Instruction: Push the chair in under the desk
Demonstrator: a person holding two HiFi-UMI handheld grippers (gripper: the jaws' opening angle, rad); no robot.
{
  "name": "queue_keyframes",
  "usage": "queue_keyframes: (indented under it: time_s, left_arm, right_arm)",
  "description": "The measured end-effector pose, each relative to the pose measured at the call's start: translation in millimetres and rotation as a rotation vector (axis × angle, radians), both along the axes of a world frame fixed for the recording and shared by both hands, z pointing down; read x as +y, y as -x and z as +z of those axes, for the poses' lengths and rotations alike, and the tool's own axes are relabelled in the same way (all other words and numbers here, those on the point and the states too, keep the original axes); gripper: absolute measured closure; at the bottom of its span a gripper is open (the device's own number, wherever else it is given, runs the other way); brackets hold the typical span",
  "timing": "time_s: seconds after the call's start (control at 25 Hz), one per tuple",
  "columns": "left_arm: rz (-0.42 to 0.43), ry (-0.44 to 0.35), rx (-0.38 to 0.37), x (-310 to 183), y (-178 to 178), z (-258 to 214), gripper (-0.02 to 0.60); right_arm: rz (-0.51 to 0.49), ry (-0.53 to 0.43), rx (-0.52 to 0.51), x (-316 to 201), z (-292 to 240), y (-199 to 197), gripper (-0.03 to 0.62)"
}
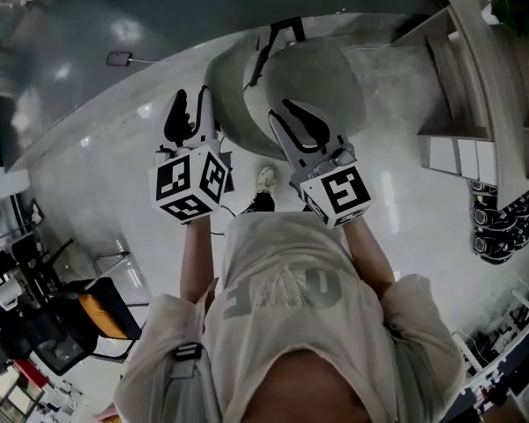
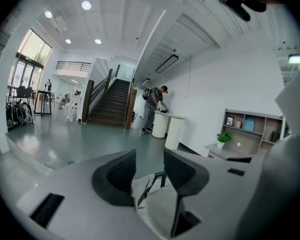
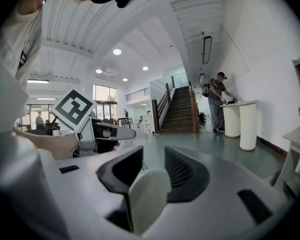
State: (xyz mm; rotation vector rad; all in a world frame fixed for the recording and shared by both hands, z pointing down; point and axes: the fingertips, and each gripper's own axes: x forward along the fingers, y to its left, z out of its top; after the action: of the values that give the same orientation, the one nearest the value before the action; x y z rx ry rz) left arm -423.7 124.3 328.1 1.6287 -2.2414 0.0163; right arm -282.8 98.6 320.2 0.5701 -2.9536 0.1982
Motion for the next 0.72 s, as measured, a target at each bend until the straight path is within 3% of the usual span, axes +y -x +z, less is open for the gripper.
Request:
queue_keyframes:
  time_s: [0.04, 0.08, 0.2, 0.52, 0.72]
  left_arm:
    - [0.003, 0.011, 0.009, 0, 2, 6, 0.412]
    - [0.007, 0.025, 0.021, 0, 5, 13, 0.400]
    - [0.026, 0.073, 0.075, 0, 13, 38, 0.383]
    - [0.081, 0.266, 0.241, -5, 30, 140, 0.383]
    - [0.115, 0.349, 0.315, -11, 34, 182, 0.373]
  right_arm:
    - [-0.006, -0.001, -0.015, 2, 2, 6, 0.424]
    - [-0.010, 0.005, -0.027, 4, 5, 13, 0.368]
    - [-0.046, 0.070, 0.005, 17, 34, 33, 0.359]
    - [-0.138, 0.225, 0.249, 67, 164, 91, 0.359]
    - [-0.160, 0.236, 0.378, 78, 222, 105, 0.359]
